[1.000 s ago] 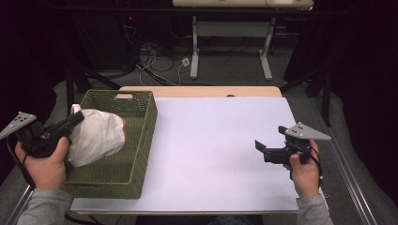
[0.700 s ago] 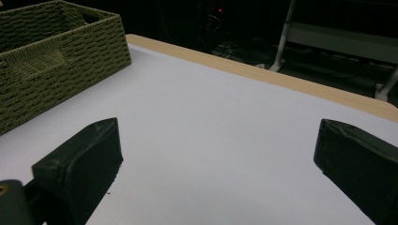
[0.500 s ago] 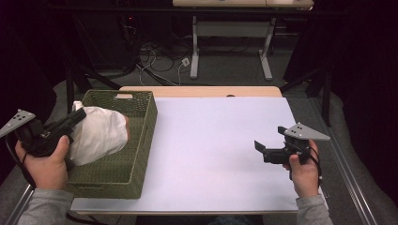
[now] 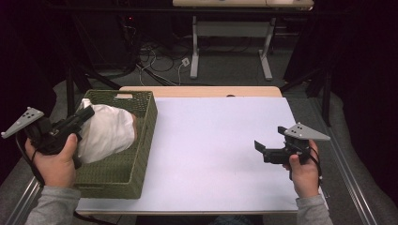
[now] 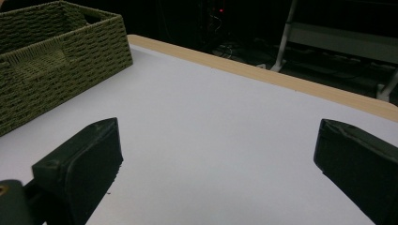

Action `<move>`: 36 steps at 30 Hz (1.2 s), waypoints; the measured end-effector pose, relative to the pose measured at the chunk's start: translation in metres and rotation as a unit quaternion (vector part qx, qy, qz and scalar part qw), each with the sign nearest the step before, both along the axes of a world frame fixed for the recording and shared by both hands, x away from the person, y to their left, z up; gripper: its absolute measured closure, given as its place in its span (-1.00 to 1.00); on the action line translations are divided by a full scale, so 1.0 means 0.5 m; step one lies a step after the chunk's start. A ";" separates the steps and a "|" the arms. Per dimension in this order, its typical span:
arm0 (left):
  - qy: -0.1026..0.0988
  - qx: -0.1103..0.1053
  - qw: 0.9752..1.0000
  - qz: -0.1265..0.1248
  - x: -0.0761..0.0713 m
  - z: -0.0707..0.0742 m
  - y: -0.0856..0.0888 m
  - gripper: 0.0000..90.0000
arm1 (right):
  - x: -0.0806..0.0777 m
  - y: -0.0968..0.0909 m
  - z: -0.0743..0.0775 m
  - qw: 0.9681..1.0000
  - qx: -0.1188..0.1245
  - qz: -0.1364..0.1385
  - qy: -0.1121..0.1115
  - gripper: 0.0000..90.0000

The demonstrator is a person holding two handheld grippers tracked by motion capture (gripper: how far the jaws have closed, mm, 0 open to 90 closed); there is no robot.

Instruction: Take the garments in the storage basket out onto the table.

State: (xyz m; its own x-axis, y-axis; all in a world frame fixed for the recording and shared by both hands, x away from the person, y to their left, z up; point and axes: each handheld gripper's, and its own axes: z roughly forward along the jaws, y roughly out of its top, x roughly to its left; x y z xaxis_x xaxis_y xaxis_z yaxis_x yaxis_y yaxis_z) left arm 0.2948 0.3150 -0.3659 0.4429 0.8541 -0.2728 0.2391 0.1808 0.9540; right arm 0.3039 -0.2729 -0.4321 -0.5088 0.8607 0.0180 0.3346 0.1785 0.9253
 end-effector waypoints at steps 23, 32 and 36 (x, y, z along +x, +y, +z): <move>-0.013 -0.008 0.998 -0.055 0.029 0.016 -0.103 0.95 | -0.003 -0.009 0.004 1.000 0.005 -0.001 -0.005 -0.98; -0.017 -0.011 0.997 -0.072 0.036 0.021 -0.139 0.95 | -0.006 -0.013 0.004 1.000 0.008 -0.001 -0.004 -0.98; -0.020 -0.010 0.997 -0.078 0.039 0.025 -0.155 0.95 | -0.007 -0.015 0.005 1.000 0.010 -0.003 -0.006 -0.97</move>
